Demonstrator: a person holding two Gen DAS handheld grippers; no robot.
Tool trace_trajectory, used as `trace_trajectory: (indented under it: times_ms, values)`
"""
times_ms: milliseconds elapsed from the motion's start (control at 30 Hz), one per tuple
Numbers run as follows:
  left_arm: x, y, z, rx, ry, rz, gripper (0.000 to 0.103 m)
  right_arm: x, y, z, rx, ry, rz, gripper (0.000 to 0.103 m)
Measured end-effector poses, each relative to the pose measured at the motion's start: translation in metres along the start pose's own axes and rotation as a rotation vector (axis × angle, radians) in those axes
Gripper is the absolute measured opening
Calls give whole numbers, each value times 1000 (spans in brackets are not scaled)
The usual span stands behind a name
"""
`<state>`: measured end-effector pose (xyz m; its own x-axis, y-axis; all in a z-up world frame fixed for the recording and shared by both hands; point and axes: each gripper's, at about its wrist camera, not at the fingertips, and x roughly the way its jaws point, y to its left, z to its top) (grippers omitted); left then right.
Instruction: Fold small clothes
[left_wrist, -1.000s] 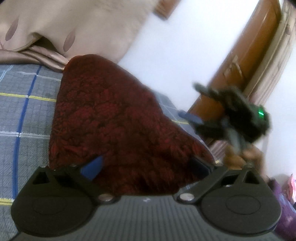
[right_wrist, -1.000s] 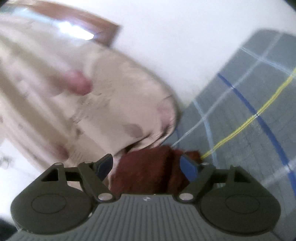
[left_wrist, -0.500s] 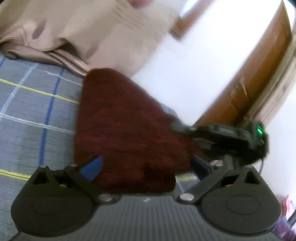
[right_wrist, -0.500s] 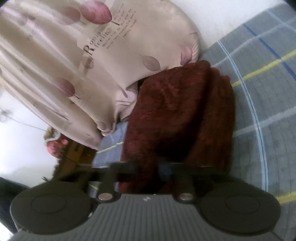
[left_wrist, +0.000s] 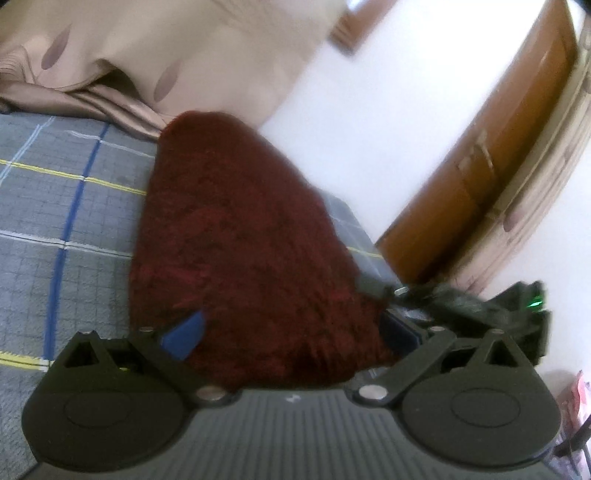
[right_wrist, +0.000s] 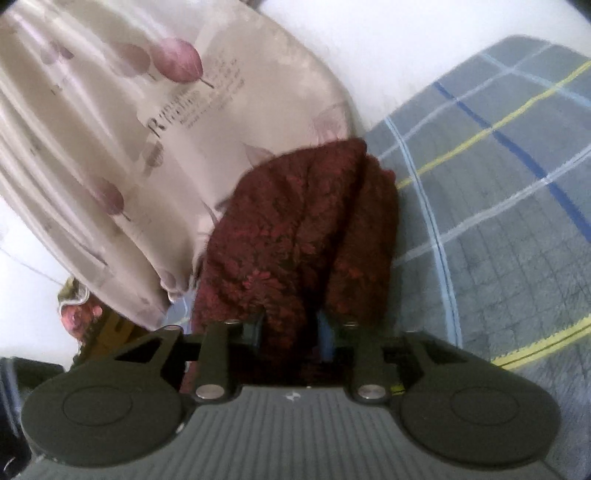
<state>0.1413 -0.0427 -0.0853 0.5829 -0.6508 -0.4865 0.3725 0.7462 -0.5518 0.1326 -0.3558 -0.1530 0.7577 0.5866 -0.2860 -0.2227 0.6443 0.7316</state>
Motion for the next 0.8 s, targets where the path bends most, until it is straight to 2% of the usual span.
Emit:
trace_trajectory:
  times_ms: [33,67,133,200,300,433,500,600,667,800]
  values:
    - [1,-1,-1,2,0,8,102,-4,5,-1,-9,-16,-13,56]
    - [2,-2,-1,1,0,6,102,-10,9,-1,-15,-33,-20,74]
    - [4,-3,-2,1,3,3,102,-18,17,-1,-35,-73,-67,97]
    - [5,-4,-3,13,8,6,102,-22,17,6,-69,-97,-110,99]
    - [4,-5,-5,24,5,8,102,-9,2,25,-13,-48,-155,100]
    - [5,-2,-6,19,4,6,102,16,-8,43,26,-14,-122,100]
    - [5,-1,-7,22,3,5,102,31,-2,52,10,12,-119,97]
    - [4,-1,-9,37,-4,18,102,53,16,58,-41,53,-79,82]
    - [2,2,-10,33,-17,23,102,65,31,59,-107,72,-92,35]
    - [-3,14,-10,-36,-58,-2,102,78,46,63,-130,31,9,33]
